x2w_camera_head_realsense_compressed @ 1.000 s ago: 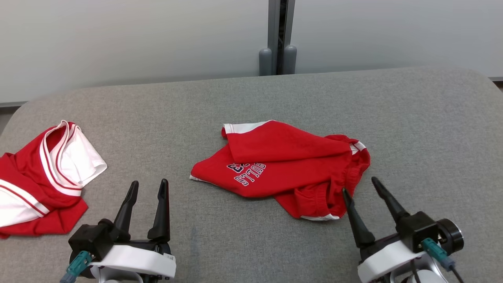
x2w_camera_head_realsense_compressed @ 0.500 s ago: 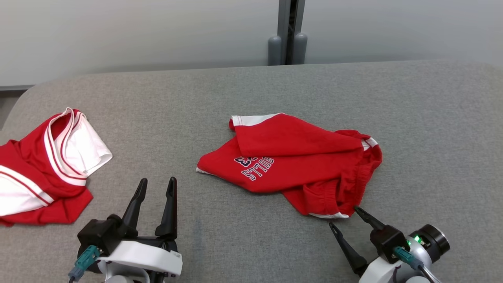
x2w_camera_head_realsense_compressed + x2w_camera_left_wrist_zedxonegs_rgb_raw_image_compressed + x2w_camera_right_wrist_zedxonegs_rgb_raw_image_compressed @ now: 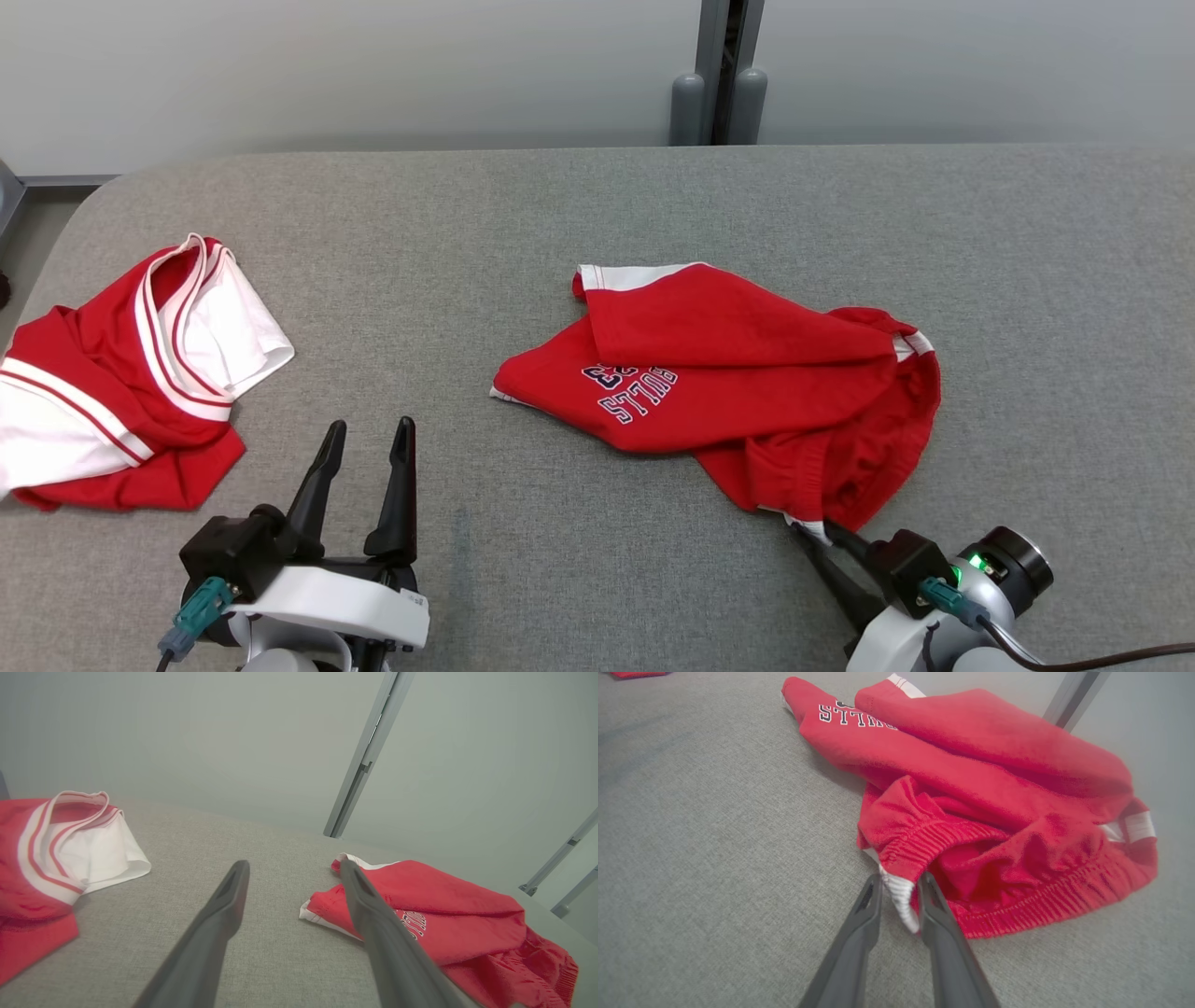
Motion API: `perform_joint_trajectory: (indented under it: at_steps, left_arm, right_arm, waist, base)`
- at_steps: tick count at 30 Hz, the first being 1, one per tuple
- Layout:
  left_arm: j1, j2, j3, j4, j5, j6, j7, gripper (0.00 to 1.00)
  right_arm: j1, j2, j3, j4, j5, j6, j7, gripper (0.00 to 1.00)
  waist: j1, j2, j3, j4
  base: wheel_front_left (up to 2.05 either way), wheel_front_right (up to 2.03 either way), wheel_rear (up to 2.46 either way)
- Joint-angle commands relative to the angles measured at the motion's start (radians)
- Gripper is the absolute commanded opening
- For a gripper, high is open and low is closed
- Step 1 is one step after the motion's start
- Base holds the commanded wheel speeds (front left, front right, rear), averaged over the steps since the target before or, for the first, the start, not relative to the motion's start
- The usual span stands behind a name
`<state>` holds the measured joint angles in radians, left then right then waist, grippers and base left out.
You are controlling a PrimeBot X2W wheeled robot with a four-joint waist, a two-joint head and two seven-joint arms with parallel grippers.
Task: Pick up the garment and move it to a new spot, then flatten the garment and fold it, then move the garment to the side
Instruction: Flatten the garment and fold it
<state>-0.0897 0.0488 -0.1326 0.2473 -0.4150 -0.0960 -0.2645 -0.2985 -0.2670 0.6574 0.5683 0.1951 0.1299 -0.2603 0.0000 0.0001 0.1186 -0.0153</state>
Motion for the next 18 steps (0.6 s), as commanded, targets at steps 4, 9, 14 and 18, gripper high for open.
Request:
perform_joint_trajectory:
  at_steps: [4,9,14,18]
  left_arm:
    - [-0.025,0.003,0.014,0.002,-0.004,-0.007,-0.002,1.0]
    - [-0.024,0.003,0.019,0.003,-0.005,-0.008,-0.002,1.0]
    - [-0.017,0.003,0.018,0.013,-0.003,-0.006,-0.002,1.0]
    - [-0.017,0.003,0.019,0.02,-0.003,-0.006,-0.002,1.0]
  right_arm:
    - [-0.024,-0.018,0.033,0.015,0.035,0.002,-0.006,0.0]
    - [-0.033,-0.024,0.025,-0.024,0.092,0.002,-0.005,0.0]
    - [-0.02,-0.035,0.028,-0.096,0.165,0.002,-0.005,0.0]
    - [-0.029,-0.078,0.044,-0.189,0.24,0.001,-0.005,0.0]
  waist:
    - [0.0,-0.0001,0.004,-0.001]
    - [0.0,-0.0001,0.005,-0.01]
    - [0.0,-0.0001,-0.001,-0.03]
    - [0.0,-0.0001,-0.011,-0.057]
  base:
    - [0.0,0.0,0.0]
    - [0.0,0.0,0.0]
    - [0.0,0.0,0.0]
    - [0.0,0.0,0.0]
